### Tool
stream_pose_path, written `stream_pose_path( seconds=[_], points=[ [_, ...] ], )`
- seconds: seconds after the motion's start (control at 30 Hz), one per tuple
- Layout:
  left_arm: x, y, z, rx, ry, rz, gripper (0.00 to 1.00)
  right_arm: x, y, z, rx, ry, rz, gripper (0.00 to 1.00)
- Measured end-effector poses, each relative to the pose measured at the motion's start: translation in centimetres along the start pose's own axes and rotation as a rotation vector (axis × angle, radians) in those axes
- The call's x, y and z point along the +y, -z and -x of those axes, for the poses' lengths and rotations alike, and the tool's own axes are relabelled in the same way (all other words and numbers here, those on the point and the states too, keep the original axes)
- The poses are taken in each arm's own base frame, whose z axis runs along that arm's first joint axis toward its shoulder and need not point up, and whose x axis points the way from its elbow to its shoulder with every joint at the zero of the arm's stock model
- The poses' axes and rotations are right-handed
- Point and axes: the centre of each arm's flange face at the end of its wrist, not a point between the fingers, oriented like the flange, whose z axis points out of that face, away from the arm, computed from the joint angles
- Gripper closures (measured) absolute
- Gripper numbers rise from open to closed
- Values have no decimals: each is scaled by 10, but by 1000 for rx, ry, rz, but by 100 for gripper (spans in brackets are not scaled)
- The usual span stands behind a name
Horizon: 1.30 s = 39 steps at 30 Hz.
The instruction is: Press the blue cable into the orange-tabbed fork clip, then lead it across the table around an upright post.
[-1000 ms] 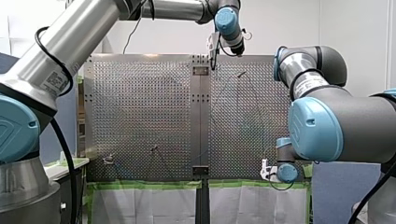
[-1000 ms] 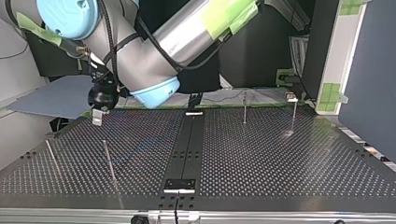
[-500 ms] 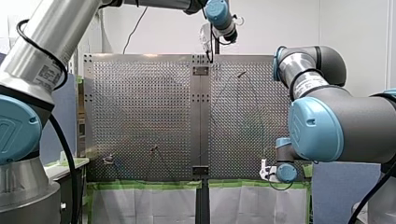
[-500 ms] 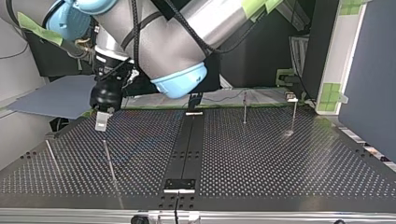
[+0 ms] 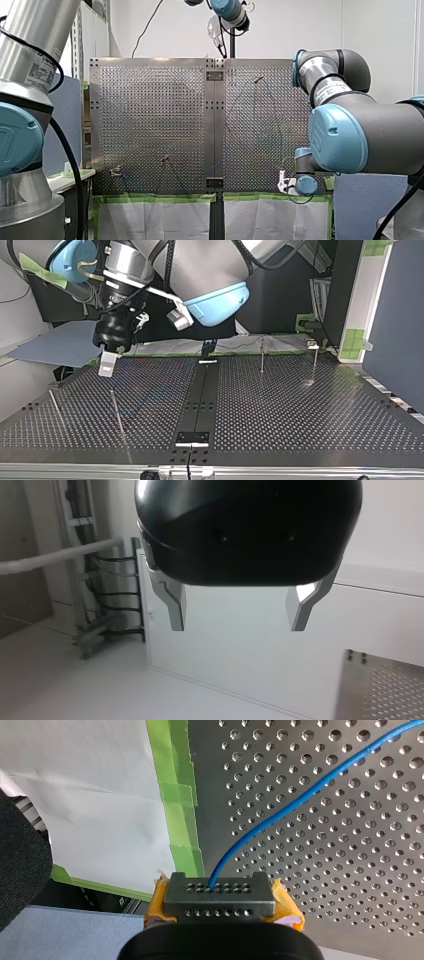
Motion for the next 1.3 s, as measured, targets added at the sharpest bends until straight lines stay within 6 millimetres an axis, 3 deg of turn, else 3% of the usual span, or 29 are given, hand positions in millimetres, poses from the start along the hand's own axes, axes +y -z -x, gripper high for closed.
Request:
stream_pose_path(
  seconds=[0.53, 0.77, 1.03, 1.13, 1.3],
  points=[
    [5, 39, 44, -108, 191, -93, 2, -2, 1, 0, -1, 3, -4, 100],
    [14, 43, 30, -121, 215, -100, 2, -3, 1, 0, -1, 4, -5, 100],
    [20, 61, 41, -170, 314, -127, 2, -4, 1, 1, -1, 6, -6, 100],
    [24, 62, 29, -167, 334, -128, 2, -4, 1, 1, -1, 6, -7, 100],
    [35, 53, -13, -136, 329, -110, 2, -5, 1, 1, -2, 6, -7, 100]
  ],
)
